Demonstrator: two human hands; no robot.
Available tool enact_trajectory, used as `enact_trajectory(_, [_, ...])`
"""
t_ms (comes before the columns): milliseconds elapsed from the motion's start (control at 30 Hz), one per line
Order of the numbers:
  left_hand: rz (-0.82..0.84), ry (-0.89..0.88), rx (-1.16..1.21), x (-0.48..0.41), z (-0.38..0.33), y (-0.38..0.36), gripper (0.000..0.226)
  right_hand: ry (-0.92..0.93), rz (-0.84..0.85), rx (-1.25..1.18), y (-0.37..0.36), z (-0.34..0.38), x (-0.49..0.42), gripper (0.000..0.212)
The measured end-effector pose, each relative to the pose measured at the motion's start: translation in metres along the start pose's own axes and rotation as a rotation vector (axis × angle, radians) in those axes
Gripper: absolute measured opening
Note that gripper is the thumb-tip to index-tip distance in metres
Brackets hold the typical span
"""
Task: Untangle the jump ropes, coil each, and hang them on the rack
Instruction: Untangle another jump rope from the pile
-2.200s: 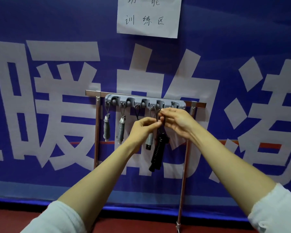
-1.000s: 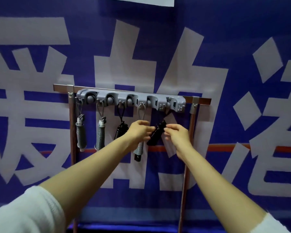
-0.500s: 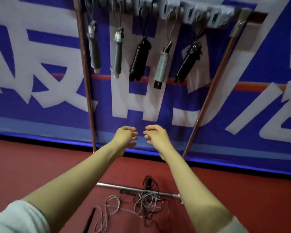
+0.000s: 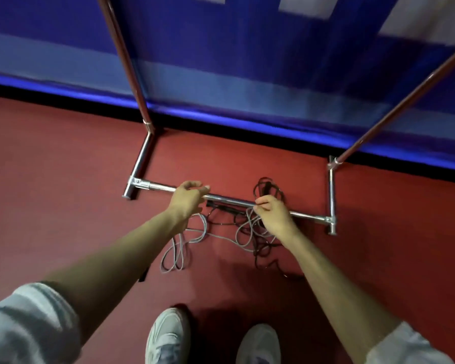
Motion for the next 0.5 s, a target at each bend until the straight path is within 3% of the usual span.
enact_trajectory(100, [-0.026, 0.024, -0.025, -0.031, 0.038, 0.004, 0.011, 0.009, -0.01, 0.036, -0.013, -0.034, -0.019, 0.016])
enact_trajectory(333, [-0.044, -0.025, -0.226, -0.061, 0.113, 0.005, 0.03, 0.122, 0.004, 0.06, -0.055, -0.061, -0.026, 0.018])
enact_trajectory(400, [-0.1, -0.101, -0.296, -0.062, 0.121, 0.013, 0.027, 0.188, 0.013, 0.083, -0.072, -0.06, -0.025, 0.018])
enact_trajectory(500, [-0.246, -0.288, -0.598, -0.064, 0.134, 0.035, 0.015, 0.21, 0.071, 0.127, -0.104, -0.064, -0.022, 0.021])
Point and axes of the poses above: each hand's wrist, its own x-axis away from the middle knuckle, its own y-axis out of the back of the hand, z = x × y, the point moved 5 cm from there along -x, towards the middle knuckle, and after that the axes turned 4 degrees about z, right-handed, at the moved point
